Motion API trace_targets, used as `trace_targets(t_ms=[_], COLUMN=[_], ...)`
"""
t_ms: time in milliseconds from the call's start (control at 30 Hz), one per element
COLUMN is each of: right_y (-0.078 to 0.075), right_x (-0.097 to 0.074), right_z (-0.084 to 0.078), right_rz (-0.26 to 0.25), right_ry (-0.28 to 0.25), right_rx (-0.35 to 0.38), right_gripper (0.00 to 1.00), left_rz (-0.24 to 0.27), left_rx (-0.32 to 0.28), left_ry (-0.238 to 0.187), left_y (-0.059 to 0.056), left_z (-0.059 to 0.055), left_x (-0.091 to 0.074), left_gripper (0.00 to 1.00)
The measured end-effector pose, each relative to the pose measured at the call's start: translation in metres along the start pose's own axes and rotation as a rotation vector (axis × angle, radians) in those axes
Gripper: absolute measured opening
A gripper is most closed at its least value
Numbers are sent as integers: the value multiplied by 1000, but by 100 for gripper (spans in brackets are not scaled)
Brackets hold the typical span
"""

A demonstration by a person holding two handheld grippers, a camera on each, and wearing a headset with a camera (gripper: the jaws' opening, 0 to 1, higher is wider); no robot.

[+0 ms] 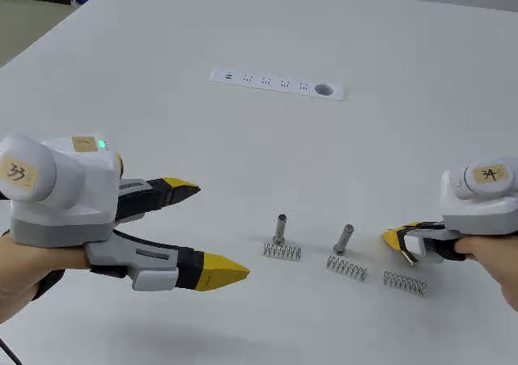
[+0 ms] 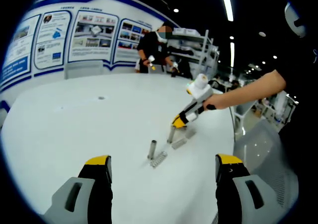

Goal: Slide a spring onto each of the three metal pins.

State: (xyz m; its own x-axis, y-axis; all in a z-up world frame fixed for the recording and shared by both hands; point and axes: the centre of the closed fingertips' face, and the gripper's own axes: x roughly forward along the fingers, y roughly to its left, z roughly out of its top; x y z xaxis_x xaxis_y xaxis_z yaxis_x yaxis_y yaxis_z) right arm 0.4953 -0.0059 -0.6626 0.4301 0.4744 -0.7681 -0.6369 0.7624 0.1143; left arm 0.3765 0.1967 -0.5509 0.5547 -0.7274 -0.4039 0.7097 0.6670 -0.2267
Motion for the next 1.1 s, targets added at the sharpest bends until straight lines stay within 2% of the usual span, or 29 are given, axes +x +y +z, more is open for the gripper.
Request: trace_targets(t_ms=[367, 667, 1100], right_y=[9, 10, 10], right_x=[-13, -22, -39], right_z=[9, 15, 20], right_rz=[8, 3, -29], right_ry=[-50, -95, -181], right_rx=[-17, -28, -47], right_gripper=[8, 8, 8], left_rz=[-3, -8, -16], left_rx=[1, 9, 18], left_ry=[-9, -16, -20], left_y=[-2, -4, -10], left_z=[3, 7, 9], left_x=[1, 1, 1], left_gripper=[87, 87, 87])
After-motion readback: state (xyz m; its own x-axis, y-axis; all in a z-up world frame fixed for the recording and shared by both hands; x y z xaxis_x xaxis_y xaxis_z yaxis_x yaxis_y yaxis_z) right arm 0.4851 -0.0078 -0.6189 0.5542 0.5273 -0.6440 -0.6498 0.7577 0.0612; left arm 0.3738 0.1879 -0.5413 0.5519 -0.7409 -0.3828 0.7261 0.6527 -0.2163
